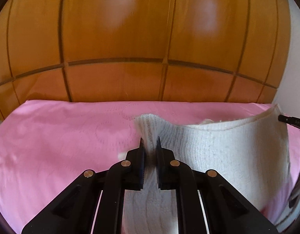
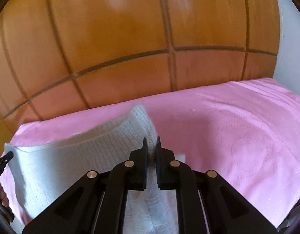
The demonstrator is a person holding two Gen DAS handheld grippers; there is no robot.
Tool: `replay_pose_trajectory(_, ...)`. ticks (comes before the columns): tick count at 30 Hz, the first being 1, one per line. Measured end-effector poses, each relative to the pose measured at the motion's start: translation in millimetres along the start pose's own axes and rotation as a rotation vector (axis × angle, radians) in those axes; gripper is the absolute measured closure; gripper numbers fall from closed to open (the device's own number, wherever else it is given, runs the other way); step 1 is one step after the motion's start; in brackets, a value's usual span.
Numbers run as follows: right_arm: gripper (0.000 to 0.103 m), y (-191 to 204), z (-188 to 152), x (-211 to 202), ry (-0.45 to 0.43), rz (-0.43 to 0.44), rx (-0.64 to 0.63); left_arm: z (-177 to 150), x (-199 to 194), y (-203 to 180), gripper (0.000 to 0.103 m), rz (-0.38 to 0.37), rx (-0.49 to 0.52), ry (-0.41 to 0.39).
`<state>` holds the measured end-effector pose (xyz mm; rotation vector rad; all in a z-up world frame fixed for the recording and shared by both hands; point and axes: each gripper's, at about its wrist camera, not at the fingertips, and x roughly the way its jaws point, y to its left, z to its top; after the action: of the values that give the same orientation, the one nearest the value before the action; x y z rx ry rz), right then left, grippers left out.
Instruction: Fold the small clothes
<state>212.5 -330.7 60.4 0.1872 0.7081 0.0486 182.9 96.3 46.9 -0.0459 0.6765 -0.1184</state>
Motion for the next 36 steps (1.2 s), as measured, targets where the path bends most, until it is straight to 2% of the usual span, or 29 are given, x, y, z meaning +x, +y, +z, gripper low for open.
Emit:
replay_pose_trajectory(5, 0.098, -0.8, 0.6, 65.0, 0.081, -0.103, -0.004, 10.8, 68.8, 0.7, 0.096, 0.062, -0.007, 0.095)
replay_pose_trajectory(7, 0.098, -0.5, -6.0, 85.4, 0.121, -0.133, -0.014, 7.8, 96.9, 8.6, 0.098, 0.08, -0.043, 0.158)
replay_pose_trajectory(9, 0.097, 0.0, -13.9, 99.5, 0.16, -0.147, -0.025, -0.4, 115.7, 16.9, 0.098, 0.082, -0.078, 0.224)
replay_pose_trajectory(11, 0.094, -1.7, -16.0, 99.2, 0.157, -0.156, -0.027, -3.4, 115.2, 20.9, 0.096, 0.093, -0.099, 0.236)
replay_pose_trajectory(12, 0.082, -2.4, -15.1, 94.6, 0.139, -0.161, -0.025, -2.5, 109.8, 23.4, 0.092, 0.112, -0.105, 0.22)
replay_pose_trajectory(13, 0.071, -3.5, -13.2, 88.5, 0.117, -0.172, -0.021, -1.2, 103.2, 25.6, 0.084, 0.117, -0.116, 0.206)
replay_pose_trajectory(14, 0.054, -3.7, -10.7, 77.0, 0.076, -0.178, -0.016, 1.5, 90.4, 30.2, 0.081, 0.109, -0.149, 0.18)
replay_pose_trajectory(15, 0.054, -2.7, -8.5, 68.5, 0.05, -0.176, -0.016, 3.2, 79.9, 32.6, 0.076, 0.088, -0.175, 0.156)
replay_pose_trajectory(17, 0.054, 5.5, -5.9, 49.3, 0.013, -0.125, -0.02, 4.7, 60.4, 32.4, 0.075, 0.024, -0.198, 0.117)
replay_pose_trajectory(19, 0.054, 20.1, -7.5, 37.2, 0.01, -0.038, -0.04, 1.5, 44.5, 21.6, 0.075, -0.059, -0.168, 0.103)
replay_pose_trajectory(20, 0.054, 33.4, -11.8, 31.7, 0.024, 0.028, -0.065, -2.8, 39.9, 11.9, 0.075, -0.102, -0.145, 0.115)
replay_pose_trajectory(23, 0.054, 73.4, -30.9, 32.5, 0.1, 0.163, -0.139, -16.0, 45.1, -10.3, 0.075, -0.157, -0.102, 0.17)
replay_pose_trajectory(24, 0.054, 83.4, -36.0, 37.6, 0.122, 0.183, -0.156, -23.2, 51.4, -20.1, 0.067, -0.161, -0.082, 0.202)
replay_pose_trajectory(25, 0.054, 93.3, -42.1, 41.6, 0.143, 0.2, -0.175, -28.0, 55.8, -25.0, 0.062, -0.158, -0.072, 0.218)
replay_pose_trajectory(27, 0.056, 111.6, -54.9, 54.9, 0.203, 0.22, -0.219, -37.0, 68.3, -34.2, 0.062, -0.15, -0.052, 0.262)
replay_pose_trajectory(28, 0.058, 118.7, -61.3, 63.9, 0.235, 0.217, -0.234, -40.5, 73.4, -35.5, 0.067, -0.141, -0.048, 0.266)
replay_pose_trajectory(29, 0.069, 121.8, -63.6, 68.8, 0.241, 0.211, -0.243, -41.3, 76.2, -37.0, 0.074, -0.136, -0.041, 0.262)
replay_pose_trajectory(30, 0.083, 124.3, -63.6, 73.7, 0.239, 0.204, -0.254, -42.4, 78.8, -39.1, 0.091, -0.119, -0.025, 0.258)
replay_pose_trajectory(31, 0.091, 123.5, -65.7, 72.9, 0.237, 0.203, -0.257, -42.2, 81.0, -40.4, 0.097, -0.102, -0.015, 0.254)
replay_pose_trajectory(32, 0.099, 127.0, -63.6, 76.5, 0.238, 0.184, -0.264, -40.1, 85.5, -40.2, 0.098, -0.086, -0.014, 0.253)
replay_pose_trajectory(34, 0.1, 133.2, -60.2, 81.9, 0.236, 0.153, -0.287, -37.8, 94.0, -41.9, 0.103, -0.056, -0.018, 0.261)
replay_pose_trajectory(36, 0.103, 138.3, -59.1, 99.6, 0.254, 0.1, -0.303, -34.0, 113.2, -39.7, 0.103, -0.012, -0.022, 0.282)
